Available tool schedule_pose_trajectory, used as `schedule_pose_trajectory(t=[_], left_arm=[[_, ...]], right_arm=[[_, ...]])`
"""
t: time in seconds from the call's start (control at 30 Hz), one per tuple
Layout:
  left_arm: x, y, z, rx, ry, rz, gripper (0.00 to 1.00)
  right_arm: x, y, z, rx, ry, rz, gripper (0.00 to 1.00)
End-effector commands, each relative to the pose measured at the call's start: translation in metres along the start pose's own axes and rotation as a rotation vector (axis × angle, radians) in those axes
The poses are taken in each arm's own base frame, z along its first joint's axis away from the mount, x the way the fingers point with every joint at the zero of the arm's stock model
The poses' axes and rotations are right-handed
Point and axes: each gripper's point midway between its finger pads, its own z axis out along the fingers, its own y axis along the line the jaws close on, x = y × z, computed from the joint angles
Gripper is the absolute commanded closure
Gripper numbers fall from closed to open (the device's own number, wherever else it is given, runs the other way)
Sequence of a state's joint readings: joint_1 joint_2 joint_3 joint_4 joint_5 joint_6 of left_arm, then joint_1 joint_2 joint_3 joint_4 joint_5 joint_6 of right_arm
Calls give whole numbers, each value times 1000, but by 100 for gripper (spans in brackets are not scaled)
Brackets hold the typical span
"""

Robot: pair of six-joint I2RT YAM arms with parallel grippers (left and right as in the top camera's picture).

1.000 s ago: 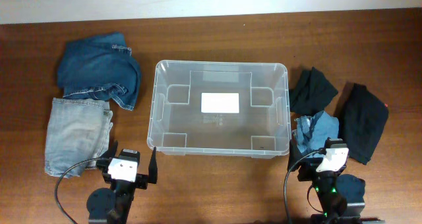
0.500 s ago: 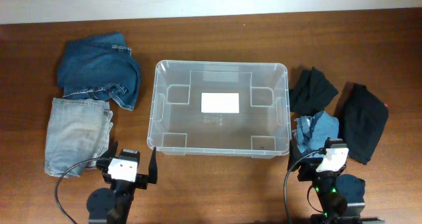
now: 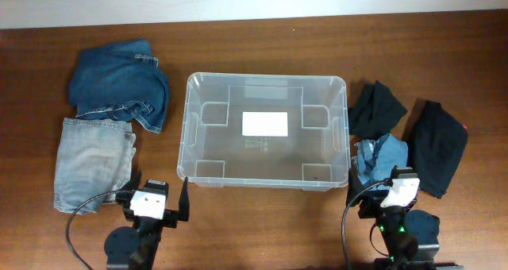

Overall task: Pack container
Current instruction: 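Move the left gripper down to the folded light-blue jeans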

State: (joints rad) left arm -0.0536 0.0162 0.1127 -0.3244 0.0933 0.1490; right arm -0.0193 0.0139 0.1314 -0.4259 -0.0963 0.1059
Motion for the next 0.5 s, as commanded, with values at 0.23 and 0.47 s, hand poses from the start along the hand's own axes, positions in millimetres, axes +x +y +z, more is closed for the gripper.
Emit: schedule_pose_trajectory(t=[0.23, 0.47], left_arm=[[-8, 15, 0, -87, -38, 57, 1], [-10, 5, 1, -26, -52, 5, 0]], right_arm=[[2, -1, 1, 3, 1, 10, 2], [2, -1, 1, 3, 1, 10, 2]])
